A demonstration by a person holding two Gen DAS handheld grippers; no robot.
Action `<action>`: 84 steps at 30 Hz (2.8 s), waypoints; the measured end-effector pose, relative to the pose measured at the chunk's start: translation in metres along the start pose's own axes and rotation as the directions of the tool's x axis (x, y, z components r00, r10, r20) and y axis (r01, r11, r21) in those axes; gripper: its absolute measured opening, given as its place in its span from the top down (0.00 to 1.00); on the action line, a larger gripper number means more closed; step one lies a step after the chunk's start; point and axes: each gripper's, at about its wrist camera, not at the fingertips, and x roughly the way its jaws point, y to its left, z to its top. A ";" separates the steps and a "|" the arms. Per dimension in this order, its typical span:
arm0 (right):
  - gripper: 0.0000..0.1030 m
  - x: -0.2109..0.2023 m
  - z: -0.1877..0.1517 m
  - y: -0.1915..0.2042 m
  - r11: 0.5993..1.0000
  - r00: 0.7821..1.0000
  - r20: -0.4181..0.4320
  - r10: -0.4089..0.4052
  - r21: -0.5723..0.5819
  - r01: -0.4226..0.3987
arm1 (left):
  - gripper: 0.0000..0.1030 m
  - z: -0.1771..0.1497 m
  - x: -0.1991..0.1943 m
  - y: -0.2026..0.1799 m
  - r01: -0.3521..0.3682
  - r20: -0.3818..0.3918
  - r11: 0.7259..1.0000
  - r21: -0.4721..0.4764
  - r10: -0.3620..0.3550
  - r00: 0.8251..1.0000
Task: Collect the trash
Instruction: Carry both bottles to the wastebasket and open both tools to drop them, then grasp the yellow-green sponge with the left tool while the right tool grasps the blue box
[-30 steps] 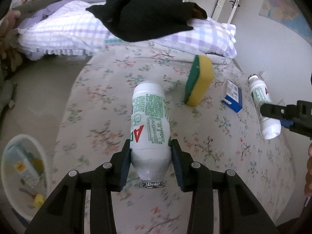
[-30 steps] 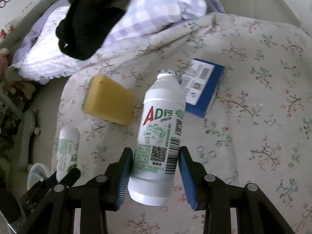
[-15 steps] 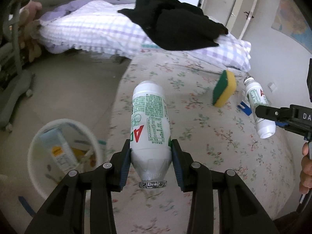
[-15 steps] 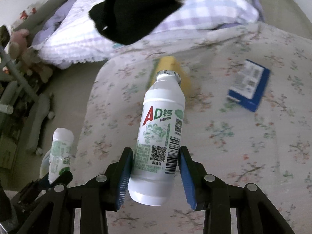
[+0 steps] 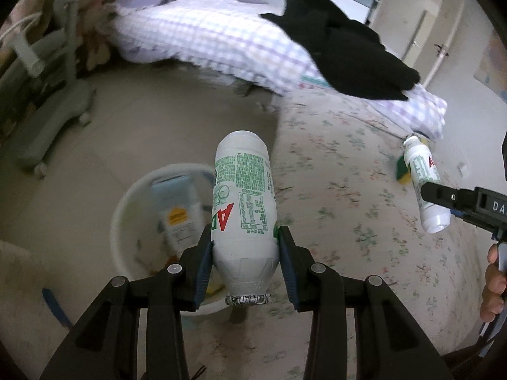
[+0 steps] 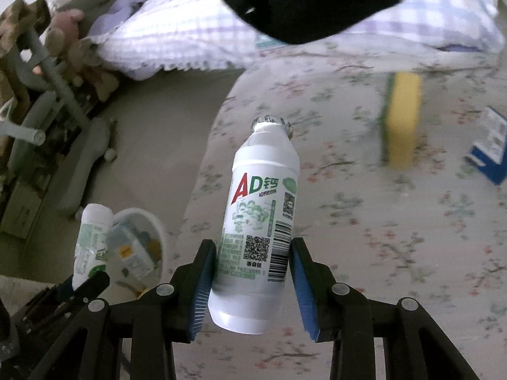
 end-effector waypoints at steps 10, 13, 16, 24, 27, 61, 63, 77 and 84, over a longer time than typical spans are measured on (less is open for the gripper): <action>0.60 0.039 -0.007 0.047 0.998 0.998 -0.054 0.010 -0.056 -0.013 | 0.60 -0.008 0.013 0.057 -0.030 -0.079 0.991 -0.130 0.019 0.997; 0.61 0.048 -0.008 0.056 0.998 0.998 -0.066 0.009 -0.068 -0.014 | 0.60 -0.009 0.020 0.065 -0.027 -0.090 0.988 -0.155 0.013 0.996; 0.62 0.054 -0.011 0.064 0.997 0.997 -0.075 0.010 -0.075 -0.016 | 0.51 -0.007 0.028 0.072 -0.001 -0.107 0.982 -0.189 -0.020 0.994; 0.62 0.069 -0.018 0.084 0.994 0.995 -0.101 0.013 -0.106 -0.024 | 0.23 -0.009 0.016 0.077 -0.132 -0.116 0.980 -0.150 0.115 0.986; 0.62 0.075 -0.019 0.091 0.993 0.994 -0.109 0.014 -0.115 -0.027 | 0.23 -0.014 0.010 0.086 -0.165 -0.124 0.976 -0.143 0.148 0.981; 0.33 0.079 -0.019 0.097 0.981 0.997 -0.078 -0.024 -0.193 0.008 | 0.15 -0.027 -0.017 0.093 -0.199 -0.093 0.974 -0.112 0.189 0.978; 0.29 0.069 -0.017 0.084 0.982 0.997 -0.059 -0.045 -0.188 0.033 | 0.15 -0.024 -0.016 0.083 -0.188 -0.088 0.977 -0.097 0.180 0.980; 0.21 0.004 -0.003 -0.052 0.984 0.984 0.012 -0.179 -0.012 0.179 | 0.09 -0.005 -0.004 -0.006 -0.098 -0.050 0.994 -0.037 0.097 0.994; 0.21 -0.027 -0.001 -0.112 0.971 0.972 0.041 -0.229 0.076 0.226 | 0.04 0.003 0.012 -0.069 -0.042 -0.029 0.999 0.014 0.043 0.999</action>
